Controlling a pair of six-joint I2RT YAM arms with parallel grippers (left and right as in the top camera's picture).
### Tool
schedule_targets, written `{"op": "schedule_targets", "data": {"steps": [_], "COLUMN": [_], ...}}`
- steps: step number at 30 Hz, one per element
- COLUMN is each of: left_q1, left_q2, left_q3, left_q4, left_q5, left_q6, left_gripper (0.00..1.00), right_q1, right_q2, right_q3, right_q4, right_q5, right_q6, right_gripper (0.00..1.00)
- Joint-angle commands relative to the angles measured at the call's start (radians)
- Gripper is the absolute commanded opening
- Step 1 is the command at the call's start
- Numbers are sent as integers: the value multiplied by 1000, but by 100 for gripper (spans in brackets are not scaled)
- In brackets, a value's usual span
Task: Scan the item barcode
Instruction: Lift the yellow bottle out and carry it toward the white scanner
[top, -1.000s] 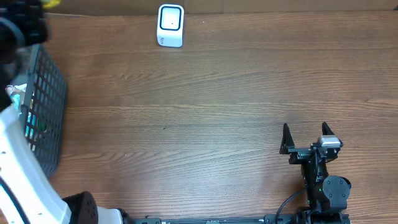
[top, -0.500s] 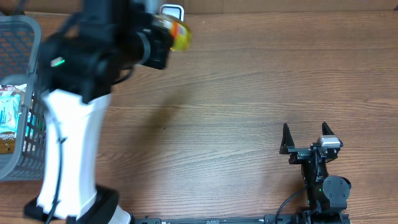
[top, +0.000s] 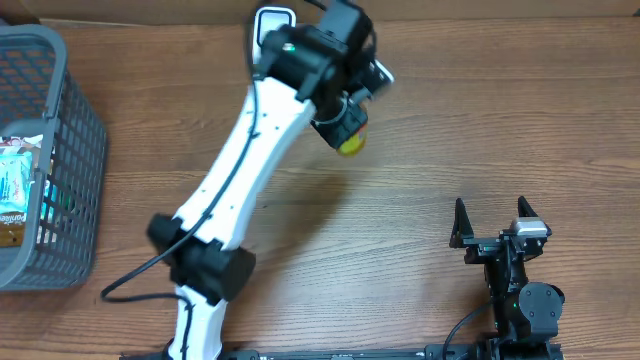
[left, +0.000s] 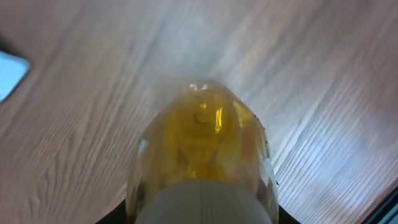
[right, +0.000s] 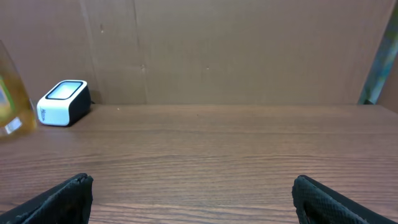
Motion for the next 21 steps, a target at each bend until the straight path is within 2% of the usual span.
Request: {"op": "schedule_targets", "data": {"steps": [1, 9, 13, 16, 21], "left_q1": [-24, -48, -48, -48, -48], "left_q2": [42, 92, 92, 92, 92], "left_q3": [16, 16, 16, 16, 16], "left_q4": [3, 61, 72, 72, 76], "left_q5": [30, 168, 178, 177, 154], "left_q6": [188, 265, 257, 206, 50], "left_gripper": [36, 36, 36, 36, 36], "right_q1": [5, 5, 5, 5, 5], "right_q2": [-5, -5, -5, -5, -5], "right_q3": [-10, -10, -10, -10, -10], "right_q4": [6, 6, 6, 6, 6], "right_q5": [5, 5, 5, 5, 5], "right_q6": [-5, -5, -5, -5, -5], "right_gripper": [100, 100, 100, 100, 100]}}
